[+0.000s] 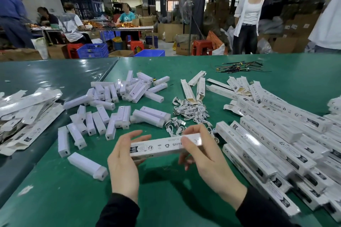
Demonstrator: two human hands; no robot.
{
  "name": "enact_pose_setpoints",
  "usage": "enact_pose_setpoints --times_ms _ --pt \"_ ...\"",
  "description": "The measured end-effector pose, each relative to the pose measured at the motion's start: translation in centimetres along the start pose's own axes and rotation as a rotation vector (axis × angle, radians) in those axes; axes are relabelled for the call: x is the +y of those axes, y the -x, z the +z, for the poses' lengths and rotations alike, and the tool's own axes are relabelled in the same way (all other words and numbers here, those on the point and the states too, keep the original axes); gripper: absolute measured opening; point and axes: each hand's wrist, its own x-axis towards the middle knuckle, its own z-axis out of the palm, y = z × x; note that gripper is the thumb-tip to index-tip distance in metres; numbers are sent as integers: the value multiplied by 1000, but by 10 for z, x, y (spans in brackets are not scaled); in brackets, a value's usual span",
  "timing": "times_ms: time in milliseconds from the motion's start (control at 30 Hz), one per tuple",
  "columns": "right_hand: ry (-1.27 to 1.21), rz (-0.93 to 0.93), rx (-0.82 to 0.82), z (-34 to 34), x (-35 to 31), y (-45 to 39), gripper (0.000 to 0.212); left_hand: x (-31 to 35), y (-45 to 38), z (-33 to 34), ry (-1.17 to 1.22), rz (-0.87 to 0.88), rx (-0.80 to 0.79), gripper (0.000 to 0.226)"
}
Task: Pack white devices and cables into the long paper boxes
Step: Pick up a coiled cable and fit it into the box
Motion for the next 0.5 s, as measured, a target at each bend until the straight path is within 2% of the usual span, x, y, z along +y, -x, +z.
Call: enact_pose_setpoints --times_ms 100,167,233,333,400,433,500 --pt "109 5 -71 -8 -5 3 39 0 -2 -3 -15 -46 -12 42" --pt "286 -28 -102 -17 -10 2 46 3 -4 -5 63 -142 -34 41" --pt "599 -203 -66 -25 -17 -1 46 6 -4 -5 136 -228 -59 42" --pt "1075 -611 -39 -35 -24 -3 52 6 -5 -5 204 -359 -85 44" --pt "1209 -767 -87 -38 -20 -2 55 6 -4 -5 260 -426 -129 49" --pt "1226 -804 -61 -41 -19 -2 51 6 -4 -6 279 -439 -154 53" --pt "1209 -815 125 -52 -22 -1 38 8 -5 -7 301 -439 -189 54"
